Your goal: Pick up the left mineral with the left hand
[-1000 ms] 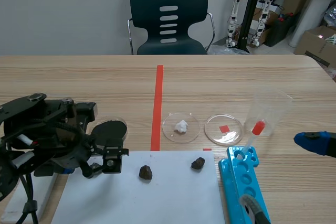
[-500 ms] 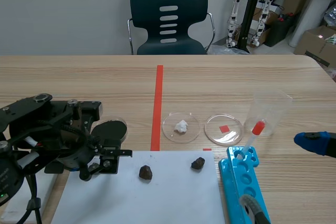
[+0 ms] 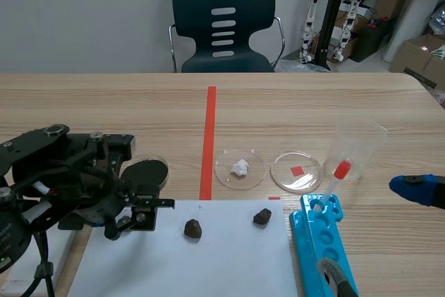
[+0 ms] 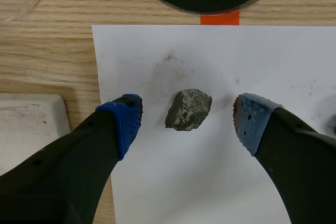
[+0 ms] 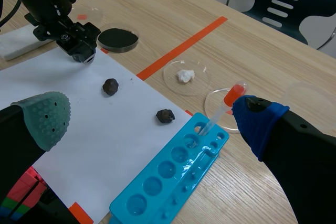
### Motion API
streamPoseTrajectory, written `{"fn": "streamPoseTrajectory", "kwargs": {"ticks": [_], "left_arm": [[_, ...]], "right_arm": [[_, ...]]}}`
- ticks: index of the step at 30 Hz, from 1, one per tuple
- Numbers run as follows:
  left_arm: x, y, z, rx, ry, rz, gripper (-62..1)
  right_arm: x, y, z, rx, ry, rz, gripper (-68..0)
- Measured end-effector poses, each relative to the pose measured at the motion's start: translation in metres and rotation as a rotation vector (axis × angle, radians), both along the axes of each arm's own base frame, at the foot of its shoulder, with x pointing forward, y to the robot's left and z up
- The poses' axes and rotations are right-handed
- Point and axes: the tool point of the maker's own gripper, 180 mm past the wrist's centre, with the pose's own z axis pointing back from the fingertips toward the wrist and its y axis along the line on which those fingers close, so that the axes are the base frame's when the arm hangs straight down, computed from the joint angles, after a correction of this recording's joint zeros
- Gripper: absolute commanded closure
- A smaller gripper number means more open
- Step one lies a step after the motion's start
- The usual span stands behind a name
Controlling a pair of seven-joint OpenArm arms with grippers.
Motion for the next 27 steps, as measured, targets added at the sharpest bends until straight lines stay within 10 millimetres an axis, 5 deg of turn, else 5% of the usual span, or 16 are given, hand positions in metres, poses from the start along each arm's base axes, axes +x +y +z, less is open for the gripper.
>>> {"fn": "streamPoseTrajectory", "kwargs": {"ticks": [16,27], "left_arm": [[0.0007,-0.0015,0.0006,-0.002,0.001,-0.018,-12.9],[-0.0002,-0.0016,0.0008,-0.002,0.011,-0.018,-11.6]], "right_arm": [[0.0000,0.0000,0.0000,0.000,0.000,0.000,-65.3],[0.0000,0.0000,0.0000,0.000,0.000,0.000,-65.3]]}}
